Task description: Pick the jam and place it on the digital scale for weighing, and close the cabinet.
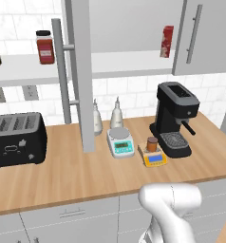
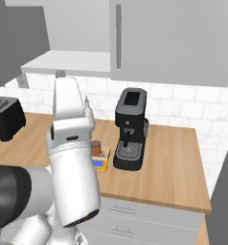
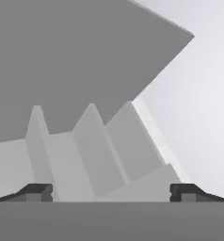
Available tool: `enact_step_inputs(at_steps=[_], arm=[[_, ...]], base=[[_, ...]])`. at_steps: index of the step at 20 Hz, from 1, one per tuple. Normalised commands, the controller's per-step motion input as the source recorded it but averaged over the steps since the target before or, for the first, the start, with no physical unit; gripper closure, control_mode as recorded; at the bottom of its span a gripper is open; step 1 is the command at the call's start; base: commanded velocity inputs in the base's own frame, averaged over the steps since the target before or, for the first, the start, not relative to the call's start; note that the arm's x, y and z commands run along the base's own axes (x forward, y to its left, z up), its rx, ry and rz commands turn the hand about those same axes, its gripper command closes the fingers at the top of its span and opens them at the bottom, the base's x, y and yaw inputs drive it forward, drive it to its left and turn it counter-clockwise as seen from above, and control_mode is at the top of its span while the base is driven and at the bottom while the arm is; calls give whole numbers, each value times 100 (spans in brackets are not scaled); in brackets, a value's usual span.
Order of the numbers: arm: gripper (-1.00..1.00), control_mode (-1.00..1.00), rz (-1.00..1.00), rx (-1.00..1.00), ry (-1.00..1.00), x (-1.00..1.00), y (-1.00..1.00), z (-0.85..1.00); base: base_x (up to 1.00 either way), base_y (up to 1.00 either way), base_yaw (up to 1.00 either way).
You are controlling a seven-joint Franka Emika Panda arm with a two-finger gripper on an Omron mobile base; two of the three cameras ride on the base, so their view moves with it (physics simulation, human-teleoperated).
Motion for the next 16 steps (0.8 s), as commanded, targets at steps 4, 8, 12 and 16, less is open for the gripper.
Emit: enact_step_inputs(at_steps=[4,8,12,16], arm=[[-100,-100,-3,0,-2,-74,100,-66],[-100,-100,-8,0,-11,-86,100,-79],[-100,-100,-7,0,-23,-74,100,-98],[-100,-100,-8,1,-31,-60,100,-100]], base=[[0,0,0],[0,0,0],[0,0,0],[0,0,0]])
